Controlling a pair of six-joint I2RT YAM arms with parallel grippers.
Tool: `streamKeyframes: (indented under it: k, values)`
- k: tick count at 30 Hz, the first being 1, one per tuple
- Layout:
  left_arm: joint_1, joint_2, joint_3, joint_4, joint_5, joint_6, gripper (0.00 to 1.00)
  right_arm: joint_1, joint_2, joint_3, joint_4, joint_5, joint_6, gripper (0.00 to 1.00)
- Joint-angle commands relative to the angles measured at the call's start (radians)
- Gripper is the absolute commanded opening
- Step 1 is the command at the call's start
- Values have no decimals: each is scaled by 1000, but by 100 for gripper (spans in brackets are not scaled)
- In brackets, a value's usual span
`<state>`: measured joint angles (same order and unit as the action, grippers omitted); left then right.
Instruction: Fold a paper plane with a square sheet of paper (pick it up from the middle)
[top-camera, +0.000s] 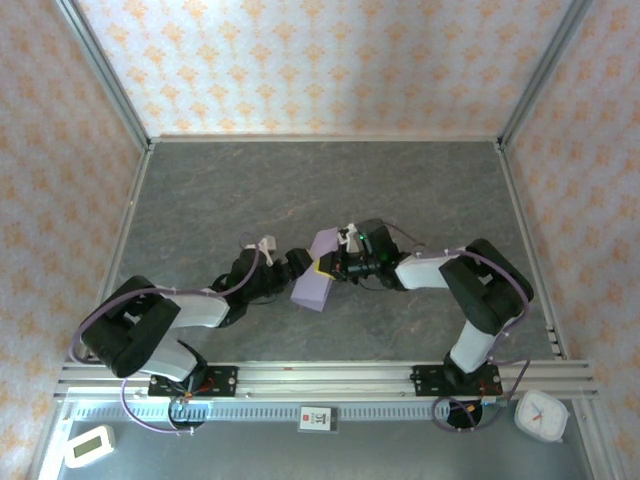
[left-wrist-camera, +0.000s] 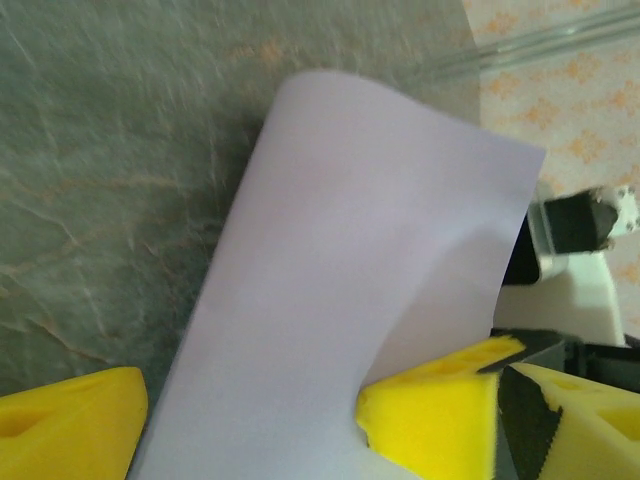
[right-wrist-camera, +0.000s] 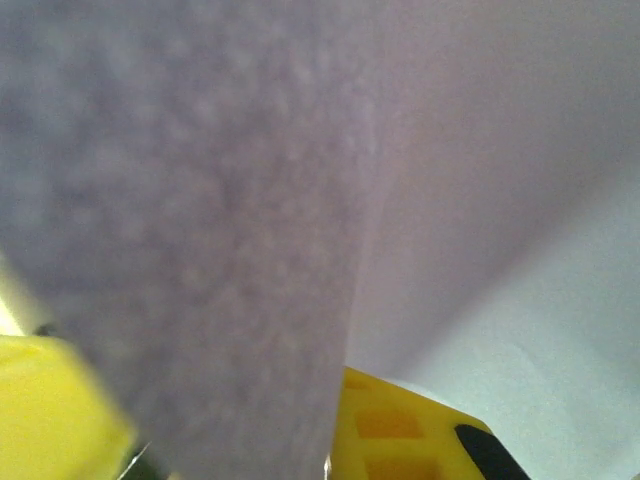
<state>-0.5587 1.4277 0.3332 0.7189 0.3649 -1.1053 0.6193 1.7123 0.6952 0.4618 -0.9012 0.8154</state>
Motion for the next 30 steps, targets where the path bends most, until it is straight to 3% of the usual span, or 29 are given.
streamKeyframes:
  k: [1,4,9,27,30]
  values:
    - [38,-9,54,-59,-26,35,93,5,14,29,-124,42,-91,11]
    - [49,34,116,-77,10,70,93,5,24,36,-125,48,-92,14]
    - [49,125,204,-81,75,98,93,4,25,55,-137,65,-97,36]
    - [49,158,204,-72,125,112,93,-21,-29,102,-180,106,-95,37]
    - [49,159,200,-63,126,110,93,-28,-45,88,-175,115,-90,32]
